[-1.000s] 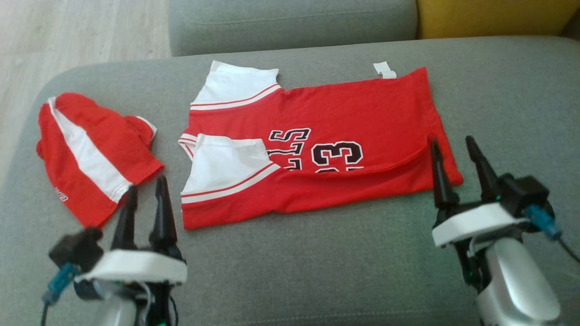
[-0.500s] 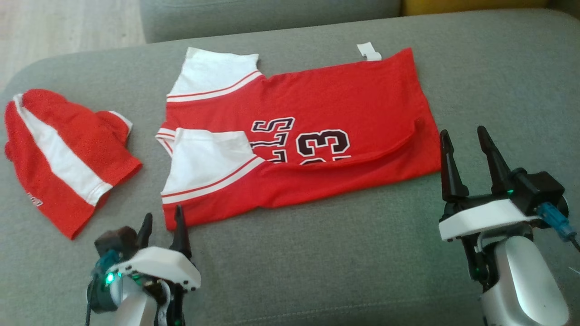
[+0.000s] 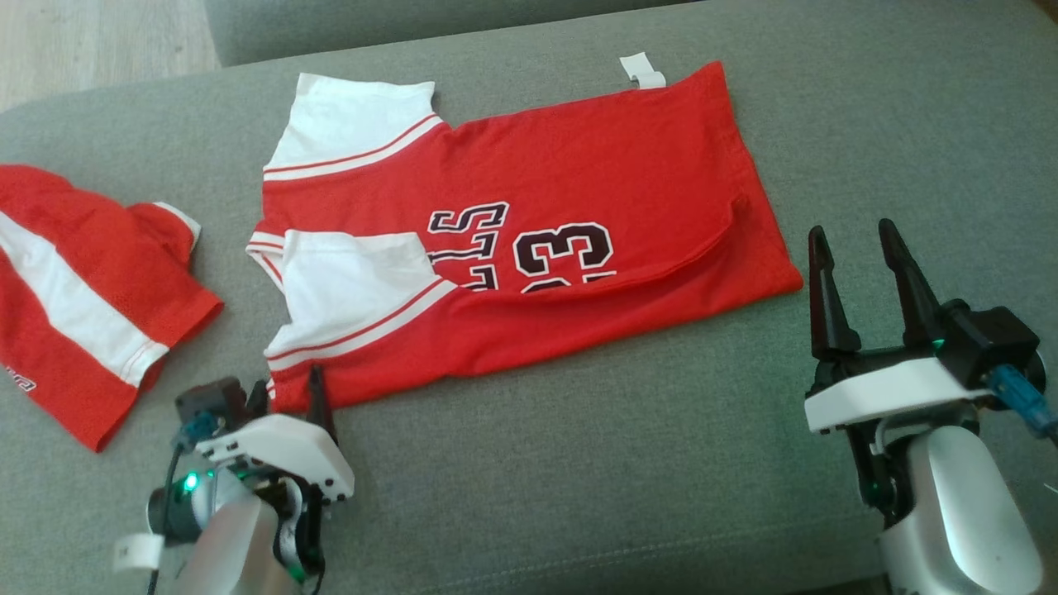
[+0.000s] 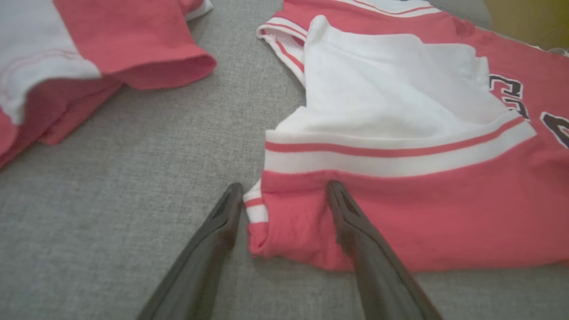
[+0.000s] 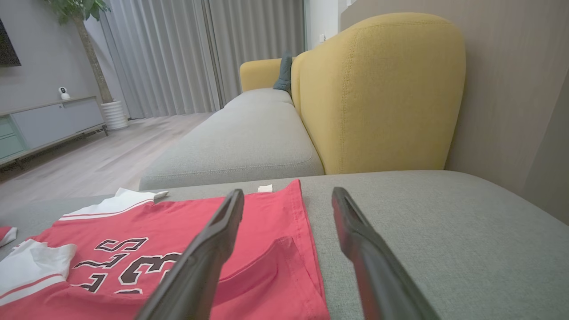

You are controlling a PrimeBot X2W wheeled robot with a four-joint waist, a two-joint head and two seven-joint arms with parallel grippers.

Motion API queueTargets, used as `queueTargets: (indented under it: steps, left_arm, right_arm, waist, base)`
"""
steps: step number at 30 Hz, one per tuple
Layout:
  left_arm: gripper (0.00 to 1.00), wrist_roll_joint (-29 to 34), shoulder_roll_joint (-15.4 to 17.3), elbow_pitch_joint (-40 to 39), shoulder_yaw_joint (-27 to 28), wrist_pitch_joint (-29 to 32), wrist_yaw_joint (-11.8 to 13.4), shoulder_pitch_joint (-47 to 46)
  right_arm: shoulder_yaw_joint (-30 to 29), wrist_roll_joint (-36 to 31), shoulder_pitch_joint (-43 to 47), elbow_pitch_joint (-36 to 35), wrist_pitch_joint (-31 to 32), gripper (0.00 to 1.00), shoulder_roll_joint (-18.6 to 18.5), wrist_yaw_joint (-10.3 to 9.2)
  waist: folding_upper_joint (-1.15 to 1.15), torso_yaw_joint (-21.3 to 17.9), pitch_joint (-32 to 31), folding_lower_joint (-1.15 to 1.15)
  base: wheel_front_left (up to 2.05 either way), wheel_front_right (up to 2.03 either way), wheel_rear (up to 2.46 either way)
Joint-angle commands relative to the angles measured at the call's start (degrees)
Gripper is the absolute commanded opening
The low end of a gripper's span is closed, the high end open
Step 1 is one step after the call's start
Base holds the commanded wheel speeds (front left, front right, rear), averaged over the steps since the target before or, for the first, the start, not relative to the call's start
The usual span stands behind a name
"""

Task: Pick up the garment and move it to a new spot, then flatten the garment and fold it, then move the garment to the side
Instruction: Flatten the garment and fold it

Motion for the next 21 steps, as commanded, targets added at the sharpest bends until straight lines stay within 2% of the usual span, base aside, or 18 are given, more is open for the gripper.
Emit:
queueTargets:
  steps: [1,2,3,4,9,15,21]
  left_arm:
    - [1.00,0.09,1.07,0.93,1.00,0.98,-0.27,-1.55]
    - [0.91,-0.01,1.06,1.65,0.80,1.37,-0.60,-1.82]
    - [0.31,-0.08,1.05,2.30,0.56,1.72,-0.99,-2.11]
    - [0.00,-0.14,1.04,2.81,0.29,1.88,-1.51,-2.41]
    - [0.00,-0.35,0.94,2.29,0.02,-0.87,-2.66,-3.82]
    - [0.00,0.97,0.86,-2.30,-0.81,-3.52,-3.22,-4.52]
    - [0.00,2.79,0.60,-7.82,-2.89,-3.98,-3.37,-3.82]
  right_arm:
    - [0.83,-0.63,-1.06,-2.36,0.44,1.00,0.30,-0.04]
    - [0.58,-0.74,-1.11,-2.30,0.65,1.00,0.31,-0.04]
    - [0.25,-0.94,-1.17,-2.08,1.16,1.00,0.31,-0.04]
    - [-0.13,-1.26,-1.28,-1.74,1.83,1.00,0.32,-0.04]
    - [-3.32,-2.94,-2.68,1.24,7.35,1.00,0.35,-0.04]
    - [-8.91,-2.03,-6.24,7.34,13.78,1.00,0.38,-0.04]
    - [-10.44,-0.98,-9.63,13.99,15.91,1.00,0.38,-0.04]
  waist:
    - [0.00,0.01,0.12,0.00]
    - [0.00,0.06,0.17,0.00]
    - [0.00,0.14,0.23,0.00]
    - [0.00,0.25,0.30,0.00]
    - [0.00,1.46,0.83,0.00]
    - [0.00,3.64,1.45,0.00]
    - [0.00,5.38,1.89,0.00]
  base:
    - [0.00,0.00,0.00]
    - [0.00,0.00,0.00]
    - [0.00,0.00,0.00]
    - [0.00,0.00,0.00]
    - [0.00,0.00,0.00]
    - [0.00,0.00,0.00]
    - [0.00,0.00,0.00]
